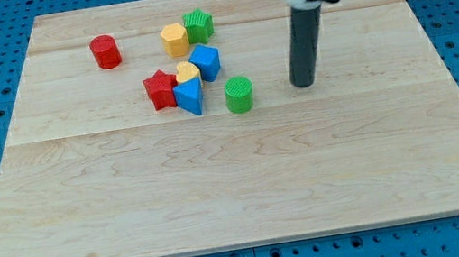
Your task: Point at the yellow hexagon
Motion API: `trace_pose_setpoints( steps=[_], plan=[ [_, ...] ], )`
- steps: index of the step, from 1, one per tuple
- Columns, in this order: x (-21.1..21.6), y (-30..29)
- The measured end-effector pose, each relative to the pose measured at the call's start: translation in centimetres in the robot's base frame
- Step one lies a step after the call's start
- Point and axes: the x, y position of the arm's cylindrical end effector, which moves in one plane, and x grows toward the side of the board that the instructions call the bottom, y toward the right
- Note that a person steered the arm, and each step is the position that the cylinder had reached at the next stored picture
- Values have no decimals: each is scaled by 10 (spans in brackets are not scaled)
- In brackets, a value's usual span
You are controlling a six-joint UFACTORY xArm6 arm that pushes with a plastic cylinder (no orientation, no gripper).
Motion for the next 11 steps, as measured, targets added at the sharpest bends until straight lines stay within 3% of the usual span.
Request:
trace_pose_setpoints(
  steps=[2, 3, 4, 7, 9, 11],
  plan=[
    [-125, -4],
    [-170, -38],
    [-186, -93],
    [-159, -212],
    [-108, -212],
    [-88, -188]
  ],
)
